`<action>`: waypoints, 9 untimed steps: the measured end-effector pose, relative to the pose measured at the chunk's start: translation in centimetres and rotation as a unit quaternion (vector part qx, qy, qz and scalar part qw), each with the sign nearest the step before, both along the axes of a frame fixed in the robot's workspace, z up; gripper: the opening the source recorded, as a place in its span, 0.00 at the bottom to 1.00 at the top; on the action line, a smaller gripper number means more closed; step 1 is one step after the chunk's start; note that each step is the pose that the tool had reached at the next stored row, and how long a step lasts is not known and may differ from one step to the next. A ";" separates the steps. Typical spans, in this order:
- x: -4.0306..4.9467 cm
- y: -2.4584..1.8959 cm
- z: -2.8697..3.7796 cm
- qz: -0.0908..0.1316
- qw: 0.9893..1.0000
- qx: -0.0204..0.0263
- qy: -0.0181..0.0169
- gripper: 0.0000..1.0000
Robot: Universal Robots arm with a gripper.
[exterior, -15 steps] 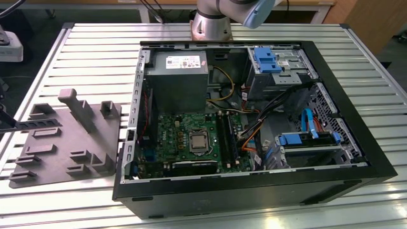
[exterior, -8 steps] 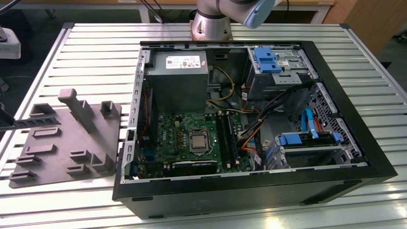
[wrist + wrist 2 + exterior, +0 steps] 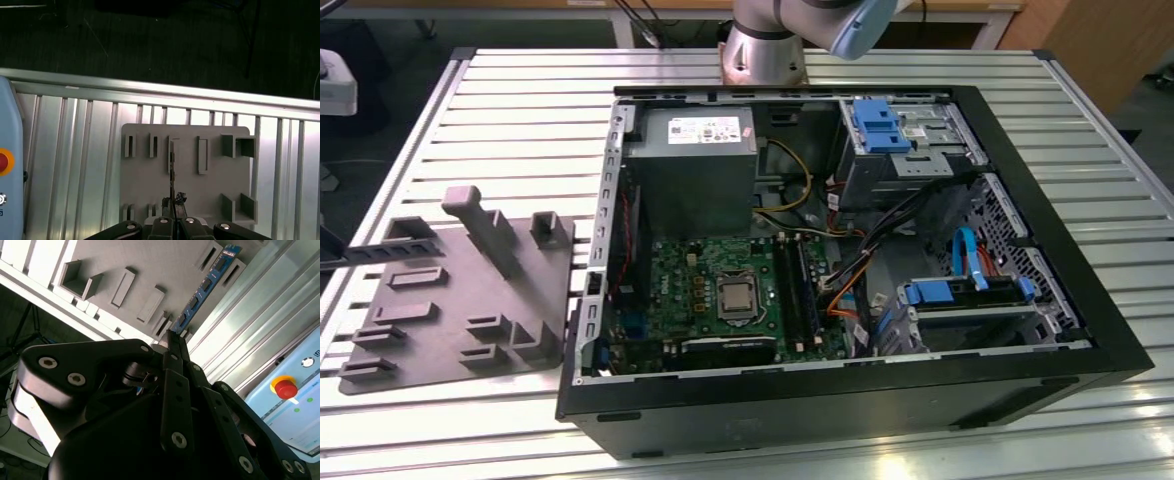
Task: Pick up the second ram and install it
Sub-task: 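Pick up the second ram and move it above second insertion slot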
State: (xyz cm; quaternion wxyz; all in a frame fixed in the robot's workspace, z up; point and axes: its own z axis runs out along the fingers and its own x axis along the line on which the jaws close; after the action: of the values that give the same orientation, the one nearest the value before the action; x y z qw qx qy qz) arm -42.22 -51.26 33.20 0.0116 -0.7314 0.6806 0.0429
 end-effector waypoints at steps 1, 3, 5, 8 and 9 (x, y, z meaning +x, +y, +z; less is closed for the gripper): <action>0.00 0.00 0.09 0.000 1.000 0.000 0.000 0.11; 0.00 0.00 0.27 0.000 1.000 0.001 0.000 0.11; 0.00 0.00 0.43 0.000 1.000 0.001 0.000 0.11; 0.00 0.00 0.68 0.000 1.000 0.002 0.000 0.11; 0.00 0.00 0.77 0.000 1.000 0.002 0.000 0.11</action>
State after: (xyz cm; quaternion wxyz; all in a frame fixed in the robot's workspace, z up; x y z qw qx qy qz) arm -42.22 -51.26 33.96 0.0134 -0.7313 0.6804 0.0445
